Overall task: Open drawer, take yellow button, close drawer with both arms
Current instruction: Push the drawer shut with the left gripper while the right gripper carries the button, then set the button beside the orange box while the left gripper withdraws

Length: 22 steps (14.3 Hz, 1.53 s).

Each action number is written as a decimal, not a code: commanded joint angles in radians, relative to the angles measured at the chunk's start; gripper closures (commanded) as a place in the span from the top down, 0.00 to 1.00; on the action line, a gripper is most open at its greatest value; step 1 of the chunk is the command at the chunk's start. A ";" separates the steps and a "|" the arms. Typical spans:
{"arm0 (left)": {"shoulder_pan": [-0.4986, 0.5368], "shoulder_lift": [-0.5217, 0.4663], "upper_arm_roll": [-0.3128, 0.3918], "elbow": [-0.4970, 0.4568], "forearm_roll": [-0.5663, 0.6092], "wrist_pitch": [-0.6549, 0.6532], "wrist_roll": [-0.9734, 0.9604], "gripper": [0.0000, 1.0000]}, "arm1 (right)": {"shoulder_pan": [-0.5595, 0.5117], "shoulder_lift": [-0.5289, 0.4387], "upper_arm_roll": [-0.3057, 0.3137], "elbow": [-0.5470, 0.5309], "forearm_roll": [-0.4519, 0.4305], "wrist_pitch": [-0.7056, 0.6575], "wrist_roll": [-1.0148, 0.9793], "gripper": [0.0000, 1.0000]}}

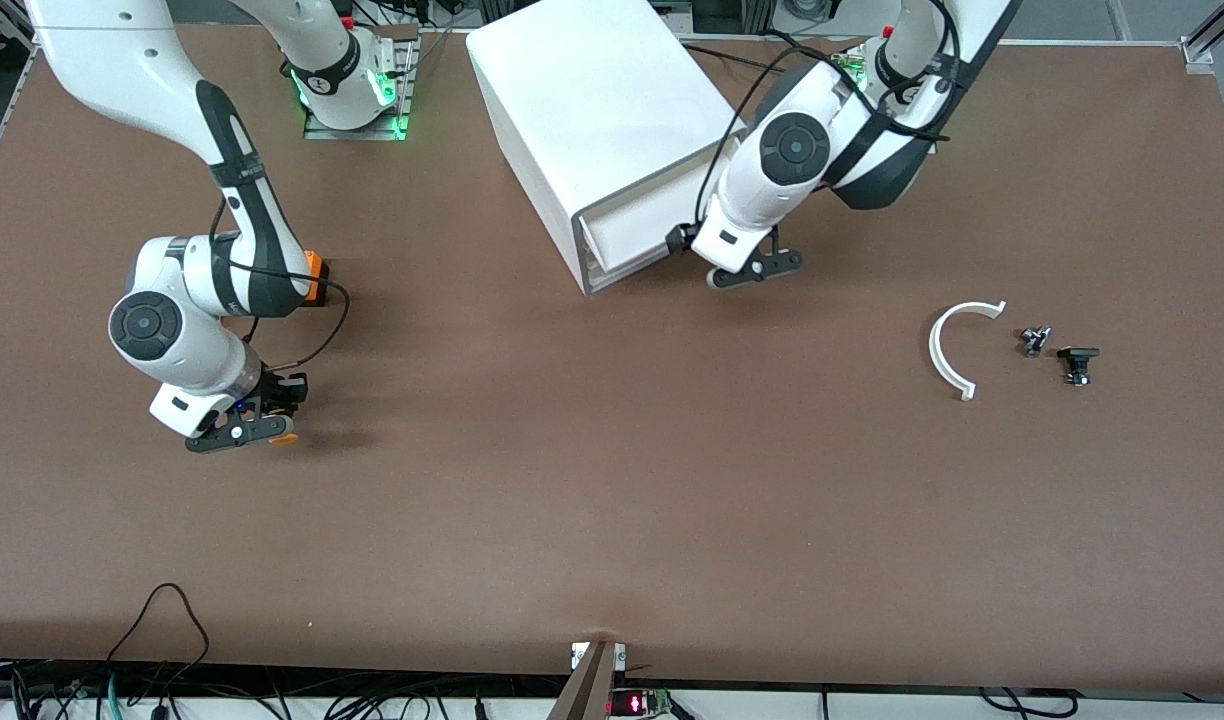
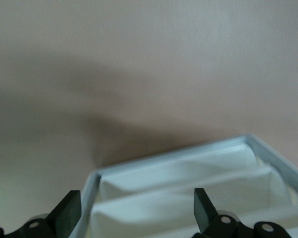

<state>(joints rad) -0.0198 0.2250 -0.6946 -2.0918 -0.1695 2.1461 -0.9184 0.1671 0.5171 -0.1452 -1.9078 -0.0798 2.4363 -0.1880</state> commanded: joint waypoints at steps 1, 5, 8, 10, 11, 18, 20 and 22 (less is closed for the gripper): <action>0.009 -0.061 -0.046 -0.036 -0.048 -0.028 -0.002 1.00 | -0.060 0.003 0.024 -0.065 0.008 0.101 -0.082 0.15; 0.012 -0.069 -0.051 -0.036 -0.050 -0.029 0.000 1.00 | -0.070 0.006 0.033 -0.065 0.014 0.101 -0.073 0.68; 0.012 -0.079 -0.106 -0.036 -0.085 -0.043 -0.003 1.00 | -0.070 -0.034 0.067 -0.022 0.086 -0.012 0.008 1.00; 0.026 -0.078 -0.100 -0.033 -0.085 -0.042 0.010 1.00 | -0.067 -0.060 0.076 0.059 0.124 -0.158 0.041 1.00; 0.046 -0.078 -0.082 -0.024 -0.082 -0.040 0.015 1.00 | -0.067 -0.072 0.076 0.100 0.126 -0.219 0.042 1.00; 0.116 -0.125 0.294 0.174 -0.058 -0.193 0.311 1.00 | -0.066 -0.100 0.076 0.340 0.126 -0.537 0.091 1.00; 0.126 -0.153 0.300 0.246 0.147 -0.271 0.355 1.00 | -0.058 -0.108 0.079 0.421 0.126 -0.623 0.177 1.00; 0.136 -0.208 0.332 0.275 0.220 -0.339 0.490 1.00 | -0.046 -0.121 0.105 0.493 0.126 -0.695 0.289 1.00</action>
<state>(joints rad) 0.1240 0.0808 -0.3852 -1.8413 -0.0165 1.8768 -0.5354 0.1144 0.4043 -0.0679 -1.4952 0.0319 1.8263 -0.0018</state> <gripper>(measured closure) 0.000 0.000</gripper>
